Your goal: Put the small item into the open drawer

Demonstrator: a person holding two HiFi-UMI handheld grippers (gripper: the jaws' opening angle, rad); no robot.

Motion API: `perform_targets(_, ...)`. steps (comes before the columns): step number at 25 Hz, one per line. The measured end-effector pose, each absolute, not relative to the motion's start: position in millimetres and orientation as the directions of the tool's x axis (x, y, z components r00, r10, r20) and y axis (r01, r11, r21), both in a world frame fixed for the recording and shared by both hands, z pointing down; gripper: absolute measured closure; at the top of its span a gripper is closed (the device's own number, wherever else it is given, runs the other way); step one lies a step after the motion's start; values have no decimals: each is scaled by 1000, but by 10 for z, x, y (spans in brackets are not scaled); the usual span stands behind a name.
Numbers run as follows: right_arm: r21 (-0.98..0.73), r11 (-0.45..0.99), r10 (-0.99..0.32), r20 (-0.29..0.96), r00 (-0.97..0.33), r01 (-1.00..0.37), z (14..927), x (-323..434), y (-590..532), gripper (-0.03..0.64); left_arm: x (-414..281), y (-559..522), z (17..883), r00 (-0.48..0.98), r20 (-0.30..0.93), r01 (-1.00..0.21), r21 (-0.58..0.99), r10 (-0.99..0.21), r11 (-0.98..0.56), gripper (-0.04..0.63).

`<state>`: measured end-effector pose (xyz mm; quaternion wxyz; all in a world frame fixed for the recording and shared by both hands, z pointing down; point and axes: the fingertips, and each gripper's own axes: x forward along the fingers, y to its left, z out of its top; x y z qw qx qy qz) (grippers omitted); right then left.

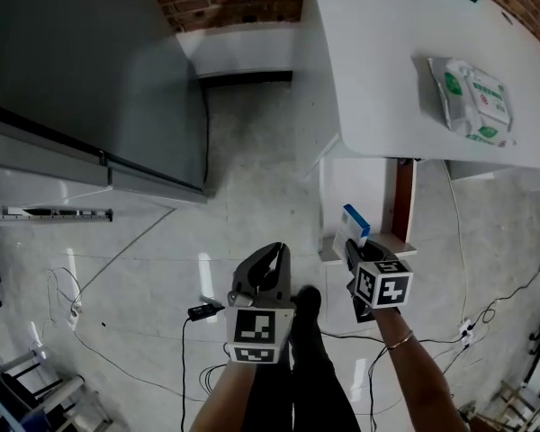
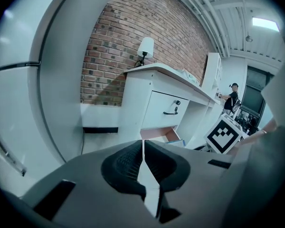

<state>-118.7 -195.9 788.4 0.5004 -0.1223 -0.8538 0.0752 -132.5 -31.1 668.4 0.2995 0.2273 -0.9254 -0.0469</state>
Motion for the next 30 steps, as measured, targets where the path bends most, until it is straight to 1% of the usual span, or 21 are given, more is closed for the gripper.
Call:
perform_targets(12, -185, 971, 231, 889, -396, 153, 8518, -1346, -1922, 534, -1295, -200, 7129, -709, 570, -359, 215, -415, 908, 563)
perform_targets(22, -143, 978, 187, 925, -330, 153, 8944, -1563, -1894, 534, -1436, -132, 7357, -708, 577, -351, 213, -407, 912, 563)
perform_targets(30, -136, 983, 163, 952, -259, 119, 9245, -1639, -1880, 534, -1580, -83, 7458, -712, 576, -338, 219, -401, 915, 563)
